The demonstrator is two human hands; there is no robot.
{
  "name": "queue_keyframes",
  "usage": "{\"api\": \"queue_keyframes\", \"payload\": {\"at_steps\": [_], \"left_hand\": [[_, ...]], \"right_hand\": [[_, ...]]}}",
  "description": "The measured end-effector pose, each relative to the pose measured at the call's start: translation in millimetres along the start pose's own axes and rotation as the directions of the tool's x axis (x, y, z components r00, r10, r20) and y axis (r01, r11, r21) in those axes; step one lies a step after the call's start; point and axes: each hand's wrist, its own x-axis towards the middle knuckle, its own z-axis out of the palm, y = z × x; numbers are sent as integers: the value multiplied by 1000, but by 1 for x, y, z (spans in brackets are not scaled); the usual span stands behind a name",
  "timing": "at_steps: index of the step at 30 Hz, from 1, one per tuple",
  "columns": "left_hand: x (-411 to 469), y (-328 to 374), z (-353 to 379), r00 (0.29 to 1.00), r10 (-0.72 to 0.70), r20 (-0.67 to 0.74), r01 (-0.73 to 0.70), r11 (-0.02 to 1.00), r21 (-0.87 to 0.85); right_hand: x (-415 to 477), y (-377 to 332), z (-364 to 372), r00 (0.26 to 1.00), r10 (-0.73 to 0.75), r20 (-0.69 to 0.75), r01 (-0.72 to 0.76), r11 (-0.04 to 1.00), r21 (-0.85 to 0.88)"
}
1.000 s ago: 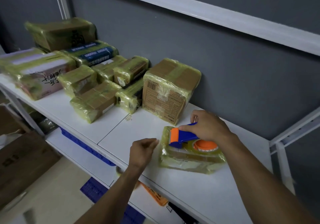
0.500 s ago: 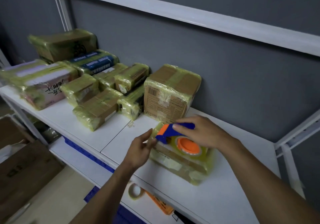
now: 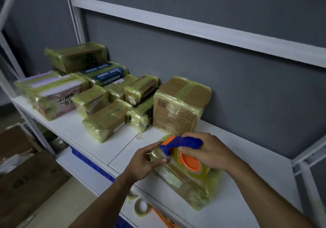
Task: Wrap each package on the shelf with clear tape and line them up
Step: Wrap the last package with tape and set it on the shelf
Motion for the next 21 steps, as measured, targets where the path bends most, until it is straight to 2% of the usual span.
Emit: {"api": "queue_keyframes", "payload": {"at_steps": [4, 10, 14, 16, 17, 19, 21], "left_hand": [[3, -8, 1, 1000, -25, -20, 24, 999, -39], [2, -6, 2, 995, -68, -70, 69, 998, 1], [0, 4, 3, 994, -90, -64, 95, 992, 78], [-2, 12, 3, 995, -89, -49, 97, 975, 200], [-2, 15, 3, 999, -39, -37, 50, 937, 347], [1, 22, 3, 989, 124, 78, -145, 767, 625], [4, 28, 7, 963, 167, 212, -270, 608, 747]], "right_hand": [[-13, 2, -9, 996, -24, -80, 24, 1000, -3], [-36, 14, -25, 999, 25, -40, -26, 999, -45], [-30, 7, -14, 998, 40, -44, -44, 993, -110], [-29, 6, -13, 999, 37, -30, -41, 990, -134], [-29, 6, -13, 999, 40, -30, -44, 990, -136], [-28, 6, -12, 999, 40, -35, -44, 991, -128], [-28, 7, -12, 999, 37, -32, -41, 992, -123]]}}
